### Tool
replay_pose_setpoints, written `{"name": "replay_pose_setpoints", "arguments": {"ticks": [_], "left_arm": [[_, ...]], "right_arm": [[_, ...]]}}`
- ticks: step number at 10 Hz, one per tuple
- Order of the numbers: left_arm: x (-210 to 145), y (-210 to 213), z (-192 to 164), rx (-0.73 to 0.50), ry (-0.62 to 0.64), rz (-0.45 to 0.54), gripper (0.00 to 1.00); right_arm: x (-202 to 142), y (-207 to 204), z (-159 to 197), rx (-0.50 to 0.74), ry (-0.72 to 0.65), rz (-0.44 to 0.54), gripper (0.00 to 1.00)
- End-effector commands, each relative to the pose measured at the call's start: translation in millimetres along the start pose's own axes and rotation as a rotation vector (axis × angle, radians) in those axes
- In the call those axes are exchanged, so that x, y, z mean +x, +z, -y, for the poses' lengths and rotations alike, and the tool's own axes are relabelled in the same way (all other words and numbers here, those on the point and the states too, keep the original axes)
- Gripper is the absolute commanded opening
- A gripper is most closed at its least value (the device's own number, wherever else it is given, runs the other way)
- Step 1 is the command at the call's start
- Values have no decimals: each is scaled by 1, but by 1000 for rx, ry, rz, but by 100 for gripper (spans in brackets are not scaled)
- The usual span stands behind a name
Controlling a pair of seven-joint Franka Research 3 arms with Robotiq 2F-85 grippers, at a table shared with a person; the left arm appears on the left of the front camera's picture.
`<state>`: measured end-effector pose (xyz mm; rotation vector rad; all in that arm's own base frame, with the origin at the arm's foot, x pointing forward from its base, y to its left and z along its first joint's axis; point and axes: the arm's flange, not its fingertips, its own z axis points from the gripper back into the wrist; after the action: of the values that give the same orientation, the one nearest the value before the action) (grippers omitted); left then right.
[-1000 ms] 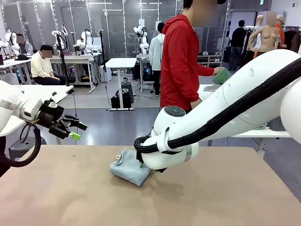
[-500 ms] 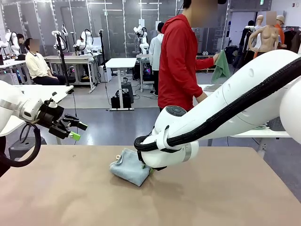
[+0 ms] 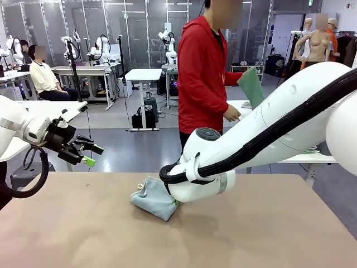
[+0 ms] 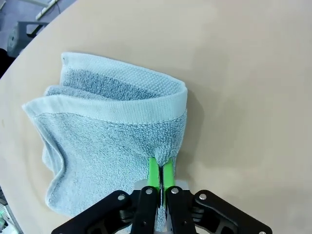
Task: Fold the towels and place them in the basket.
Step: Place the folded Towel with hook on the right side of the table.
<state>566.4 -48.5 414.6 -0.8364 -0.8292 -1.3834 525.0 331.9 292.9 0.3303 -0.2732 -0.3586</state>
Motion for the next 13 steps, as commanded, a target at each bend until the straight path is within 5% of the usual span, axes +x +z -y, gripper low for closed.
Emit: {"name": "replay_pose_setpoints", "arguments": {"ticks": [1,5,7,10,13], "left_arm": [[2,0,0,-1,16,-2,100],[2,0,0,-1,16,-2,100],[2,0,0,-1,16,-2,100],[2,0,0,-1,16,-2,100],[2,0,0,-1,16,-2,100]], "right_arm": [[0,2,0,1,-12,-13,0],[0,0,0,2,-9,-1,4],[33,-1,5,-15,-36,132,3],[107,27,56,-87,231,19,3],[194,57,119,-133,354,-104,3]]}}
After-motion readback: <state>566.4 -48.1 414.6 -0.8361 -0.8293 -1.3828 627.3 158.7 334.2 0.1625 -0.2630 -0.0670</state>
